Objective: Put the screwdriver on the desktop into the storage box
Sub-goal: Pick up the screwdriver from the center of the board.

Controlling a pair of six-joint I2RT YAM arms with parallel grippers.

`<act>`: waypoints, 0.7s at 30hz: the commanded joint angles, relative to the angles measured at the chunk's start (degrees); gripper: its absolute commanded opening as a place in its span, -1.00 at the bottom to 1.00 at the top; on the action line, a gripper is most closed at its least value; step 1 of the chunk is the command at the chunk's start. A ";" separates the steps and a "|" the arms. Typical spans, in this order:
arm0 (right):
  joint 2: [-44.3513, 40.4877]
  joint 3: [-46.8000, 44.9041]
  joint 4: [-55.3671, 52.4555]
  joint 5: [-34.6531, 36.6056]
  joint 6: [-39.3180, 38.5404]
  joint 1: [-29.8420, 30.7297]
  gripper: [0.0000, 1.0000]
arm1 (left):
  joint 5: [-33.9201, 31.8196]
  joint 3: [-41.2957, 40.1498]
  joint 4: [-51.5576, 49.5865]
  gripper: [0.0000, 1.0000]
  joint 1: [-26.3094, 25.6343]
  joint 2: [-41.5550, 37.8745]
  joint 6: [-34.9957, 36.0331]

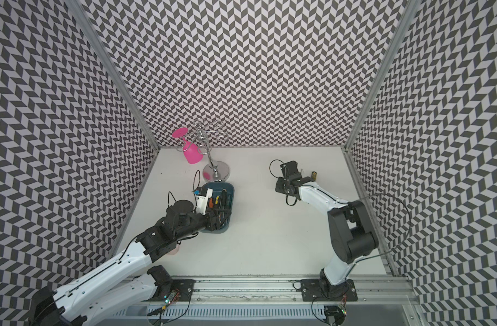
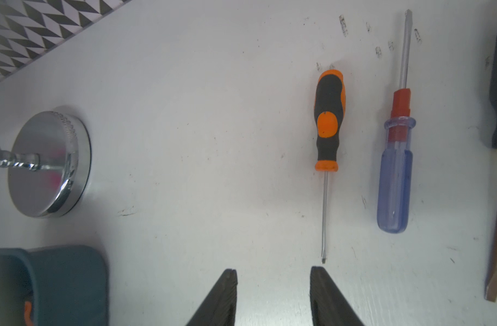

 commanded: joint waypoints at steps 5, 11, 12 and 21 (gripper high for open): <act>8.82 8.31 -2.75 4.59 -0.05 -2.70 -0.09 | 0.94 -2.85 2.44 0.22 -0.40 -3.60 -1.40; 14.63 14.16 -5.33 7.13 -0.45 -3.77 -0.11 | 0.40 -4.02 2.45 0.22 -0.40 -4.39 -2.30; 15.34 14.70 -5.55 7.38 -0.42 -4.00 -0.12 | 0.40 -4.08 2.45 0.22 -0.38 -4.46 -2.33; 20.11 18.10 -5.68 6.83 -1.31 -4.58 -0.17 | 0.05 -4.66 3.06 0.22 -0.38 -3.91 -2.68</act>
